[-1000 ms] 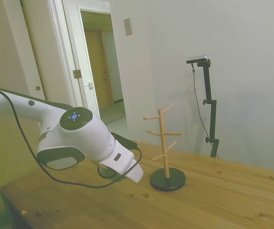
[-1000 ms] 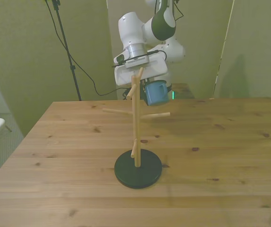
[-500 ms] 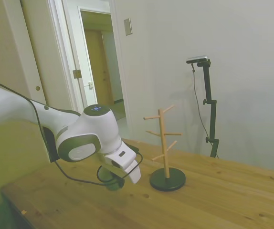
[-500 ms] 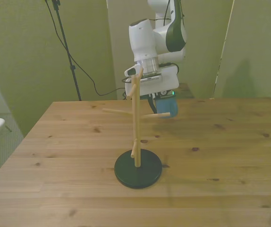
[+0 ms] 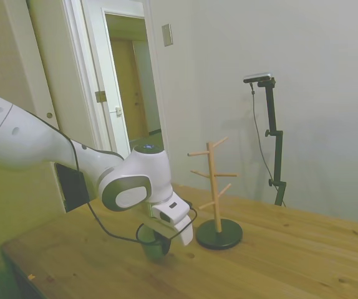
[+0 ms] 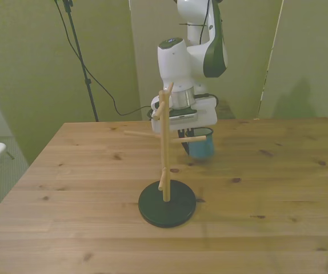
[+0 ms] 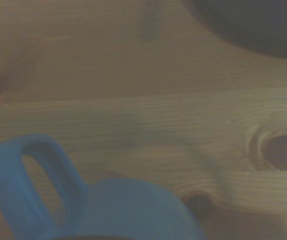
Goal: Unload the mug
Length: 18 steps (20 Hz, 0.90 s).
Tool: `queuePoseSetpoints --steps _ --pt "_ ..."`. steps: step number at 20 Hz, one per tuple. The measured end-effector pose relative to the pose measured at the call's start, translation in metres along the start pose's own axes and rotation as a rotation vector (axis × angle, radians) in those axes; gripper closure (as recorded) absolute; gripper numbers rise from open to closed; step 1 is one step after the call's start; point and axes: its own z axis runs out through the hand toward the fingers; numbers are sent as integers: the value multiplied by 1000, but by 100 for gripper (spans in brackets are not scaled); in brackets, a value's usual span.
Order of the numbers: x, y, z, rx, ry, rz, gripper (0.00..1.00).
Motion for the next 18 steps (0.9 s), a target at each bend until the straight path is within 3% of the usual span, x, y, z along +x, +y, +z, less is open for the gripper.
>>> queuePoseSetpoints --steps 14,15,18 --pt "21 -12 15 -48 -72 16 100" --pt "22 -12 15 -48 -73 16 0" --pt "22 -13 15 -49 -74 16 0"
